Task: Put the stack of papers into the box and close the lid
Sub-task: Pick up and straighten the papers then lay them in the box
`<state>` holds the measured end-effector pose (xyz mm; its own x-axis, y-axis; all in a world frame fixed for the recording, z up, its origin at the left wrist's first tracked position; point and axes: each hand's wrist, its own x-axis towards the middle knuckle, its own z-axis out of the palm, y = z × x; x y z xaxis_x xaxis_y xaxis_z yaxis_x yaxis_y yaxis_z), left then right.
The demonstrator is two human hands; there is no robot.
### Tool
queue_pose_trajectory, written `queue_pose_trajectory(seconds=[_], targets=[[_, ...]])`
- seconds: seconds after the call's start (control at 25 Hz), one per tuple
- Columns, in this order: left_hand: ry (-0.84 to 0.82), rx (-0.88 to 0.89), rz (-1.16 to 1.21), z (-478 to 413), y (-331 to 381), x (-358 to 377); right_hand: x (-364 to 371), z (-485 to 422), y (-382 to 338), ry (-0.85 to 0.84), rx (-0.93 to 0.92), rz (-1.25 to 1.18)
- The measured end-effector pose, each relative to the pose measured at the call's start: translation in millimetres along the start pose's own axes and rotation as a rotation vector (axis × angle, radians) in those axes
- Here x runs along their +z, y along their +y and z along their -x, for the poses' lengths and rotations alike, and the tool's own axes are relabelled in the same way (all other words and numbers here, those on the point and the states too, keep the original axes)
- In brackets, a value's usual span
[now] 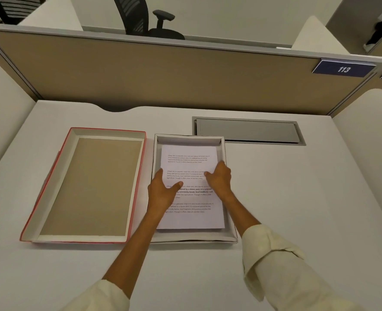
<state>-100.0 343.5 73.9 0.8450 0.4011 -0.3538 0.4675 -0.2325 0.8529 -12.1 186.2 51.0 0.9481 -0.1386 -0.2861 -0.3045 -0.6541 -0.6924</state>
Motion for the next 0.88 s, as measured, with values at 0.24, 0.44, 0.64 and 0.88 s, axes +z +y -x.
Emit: queue_pose_trajectory(seconds=[0.24,0.44,0.64,0.88], targets=[[-0.266,-0.629,0.713,45,-6,0,-5,-54,-44,-0.219,-0.377,0.206],[-0.409,-0.938,1.018,70,-9,4,2,-90,-58,-0.359,-0.462,0.427],[-0.436,-0.972,1.064,68,-13,12,10,-110,-69,-0.475,-0.447,0.501],[-0.356,-1.020,1.069,59,-17,21,15,-124,-75,-0.486,-0.443,0.451]])
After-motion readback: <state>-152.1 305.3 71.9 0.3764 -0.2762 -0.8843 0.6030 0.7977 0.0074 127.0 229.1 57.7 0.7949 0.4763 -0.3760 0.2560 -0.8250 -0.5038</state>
